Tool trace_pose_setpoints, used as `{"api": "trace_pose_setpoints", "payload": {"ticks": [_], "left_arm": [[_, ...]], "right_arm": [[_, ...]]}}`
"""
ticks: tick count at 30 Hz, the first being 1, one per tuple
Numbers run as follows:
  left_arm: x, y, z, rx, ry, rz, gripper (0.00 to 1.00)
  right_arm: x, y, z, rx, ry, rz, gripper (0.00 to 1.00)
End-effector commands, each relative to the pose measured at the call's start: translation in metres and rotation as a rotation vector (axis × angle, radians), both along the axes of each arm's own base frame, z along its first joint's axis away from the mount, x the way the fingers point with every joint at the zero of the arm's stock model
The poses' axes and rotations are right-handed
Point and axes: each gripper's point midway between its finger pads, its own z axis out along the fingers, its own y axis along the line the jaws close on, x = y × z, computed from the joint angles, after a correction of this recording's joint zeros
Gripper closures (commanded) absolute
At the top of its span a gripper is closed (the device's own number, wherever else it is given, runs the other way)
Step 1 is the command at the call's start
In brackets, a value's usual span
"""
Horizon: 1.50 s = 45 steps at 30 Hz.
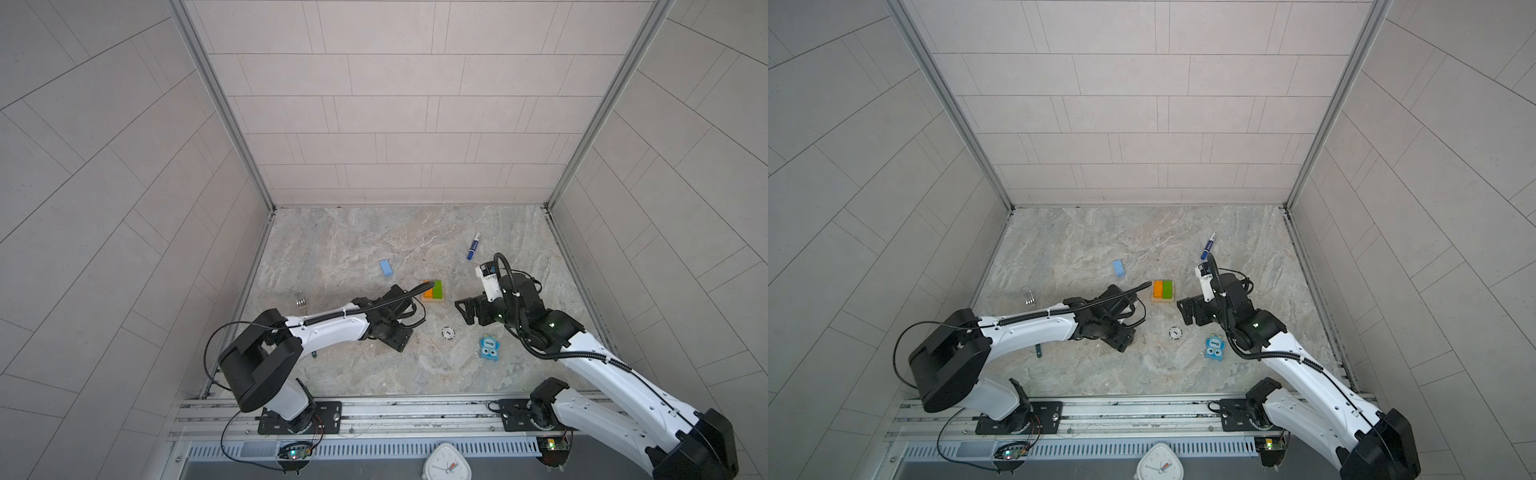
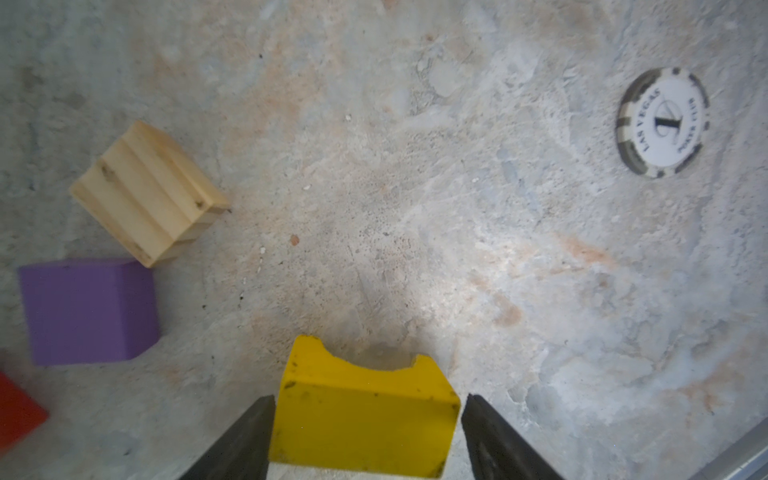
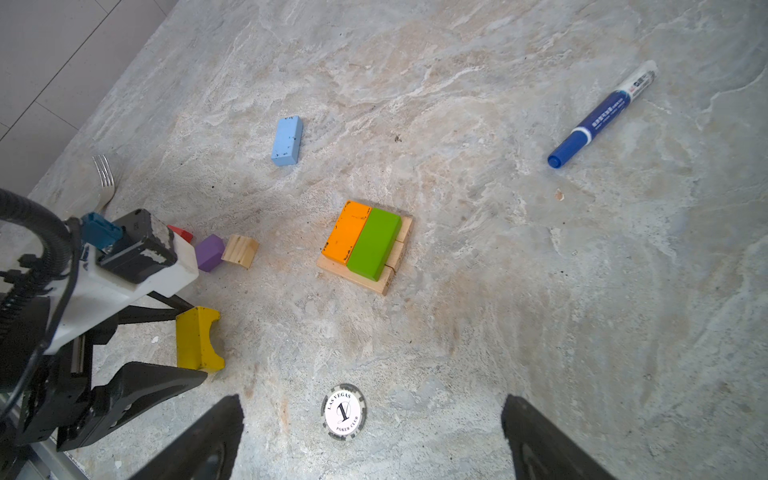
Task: Build the wood block tower
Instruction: 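Lower the left gripper onto the yellow arch block and close it, then lift the yellow arch block with the left gripper and carry it over the planks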
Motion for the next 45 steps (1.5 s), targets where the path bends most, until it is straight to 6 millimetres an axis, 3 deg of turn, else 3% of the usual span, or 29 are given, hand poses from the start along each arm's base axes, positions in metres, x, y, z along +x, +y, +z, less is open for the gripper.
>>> {"api": "trace_pose_setpoints", "payload": {"ticks": [1,19,22,24,28,38,45], "left_arm": [[-0.003,0.000,0.003,0.002,-0.006,-0.028,0.23],[0.001,-0.001,-0.002,0.024,-0.008,-0.026,0.36],[0.003,-0.002,0.000,0.022,-0.009,-0.010,0.40],[0.005,-0.003,0.002,0.028,-0.007,0.003,0.47],[0.008,-0.007,0.003,0.030,0.006,0.018,0.50],[0.028,-0.028,0.028,-0.015,-0.013,0.082,0.57],[0.057,-0.046,0.049,-0.016,-0.055,0.152,0.57]], "right_arm": [[0.001,-0.001,0.012,-0.004,-0.028,-0.002,0.02],[0.000,-0.003,0.011,-0.012,-0.027,-0.006,0.02],[0.000,-0.003,0.010,-0.011,-0.024,-0.007,0.02],[0.000,-0.003,0.010,-0.009,-0.026,-0.007,0.02],[-0.001,-0.003,0.009,-0.007,-0.023,-0.008,0.02],[-0.002,-0.005,0.005,0.004,-0.018,-0.023,0.02],[0.000,-0.011,0.004,0.019,-0.020,-0.084,0.02]]}}
